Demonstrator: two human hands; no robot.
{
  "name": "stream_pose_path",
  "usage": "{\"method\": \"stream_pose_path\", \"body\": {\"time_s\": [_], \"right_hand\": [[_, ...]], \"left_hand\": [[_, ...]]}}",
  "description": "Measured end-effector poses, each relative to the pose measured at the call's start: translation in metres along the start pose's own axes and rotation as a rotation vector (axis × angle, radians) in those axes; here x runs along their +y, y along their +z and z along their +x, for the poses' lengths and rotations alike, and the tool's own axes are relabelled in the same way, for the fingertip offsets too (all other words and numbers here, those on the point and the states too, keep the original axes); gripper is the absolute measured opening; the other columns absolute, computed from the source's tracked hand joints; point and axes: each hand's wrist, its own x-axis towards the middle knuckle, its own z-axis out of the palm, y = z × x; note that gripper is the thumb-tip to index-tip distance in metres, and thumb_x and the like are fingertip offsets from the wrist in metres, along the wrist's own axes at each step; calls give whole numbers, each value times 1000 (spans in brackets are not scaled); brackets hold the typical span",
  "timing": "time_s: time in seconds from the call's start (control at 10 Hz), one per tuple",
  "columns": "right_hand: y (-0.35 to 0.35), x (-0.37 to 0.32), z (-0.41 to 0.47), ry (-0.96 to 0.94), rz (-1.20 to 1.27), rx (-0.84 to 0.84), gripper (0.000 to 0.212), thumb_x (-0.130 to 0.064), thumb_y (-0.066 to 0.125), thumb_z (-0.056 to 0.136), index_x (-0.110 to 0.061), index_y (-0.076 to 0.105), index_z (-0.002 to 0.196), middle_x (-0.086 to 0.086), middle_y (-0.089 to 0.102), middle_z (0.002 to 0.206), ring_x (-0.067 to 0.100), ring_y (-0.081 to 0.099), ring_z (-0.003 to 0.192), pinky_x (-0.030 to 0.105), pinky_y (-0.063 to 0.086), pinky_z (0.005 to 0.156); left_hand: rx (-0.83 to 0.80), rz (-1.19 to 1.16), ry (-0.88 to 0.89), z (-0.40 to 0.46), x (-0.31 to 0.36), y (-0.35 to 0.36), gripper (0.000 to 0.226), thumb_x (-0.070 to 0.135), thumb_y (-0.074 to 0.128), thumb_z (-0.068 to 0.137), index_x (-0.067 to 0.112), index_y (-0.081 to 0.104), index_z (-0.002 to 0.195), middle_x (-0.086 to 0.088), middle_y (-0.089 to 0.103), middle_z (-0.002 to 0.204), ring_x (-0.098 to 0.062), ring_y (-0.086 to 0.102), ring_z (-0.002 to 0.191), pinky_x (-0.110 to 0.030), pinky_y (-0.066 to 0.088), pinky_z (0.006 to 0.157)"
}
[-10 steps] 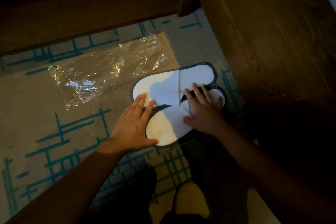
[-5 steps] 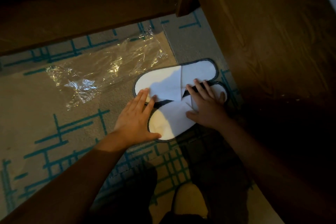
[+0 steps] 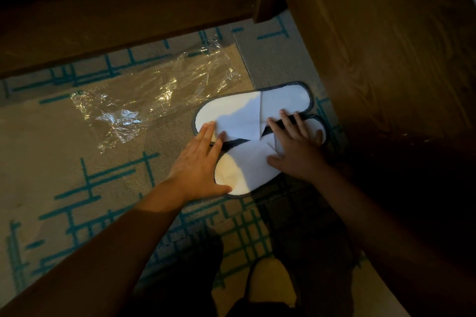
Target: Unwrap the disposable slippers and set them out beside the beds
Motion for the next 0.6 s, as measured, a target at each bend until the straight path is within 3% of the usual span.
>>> {"method": "stream_pose_path", "body": {"time_s": [0.4,0.5,0.6], "right_hand": [[-5,-3,1,3,-3,-17,88,-52,56,76,-40,4,146,-9,-11,158,23,-13,145,65,8,110],[-14,-9,-1,4,14,25,81,-48,57,75,-34,17,145,-3,3,159,24,0,145,58,10,111],[-22,-18,-5,-20,-9,137,70,-46,56,76,-26,34,139,4,34,148,26,28,136,51,21,109]], "left_hand": [[15,4,-6,-2,-3,-2,117,70,57,64,22,-14,144,-9,-22,155,-24,-19,143,-42,-2,116],[30,7,-19,-7,-2,-7,107,68,53,68,24,-4,146,-9,-12,158,-24,-12,145,-46,0,116],[93,-106,1,-14,-1,-14,90,60,52,71,19,19,144,-11,17,156,-27,10,145,-51,19,116]]}}
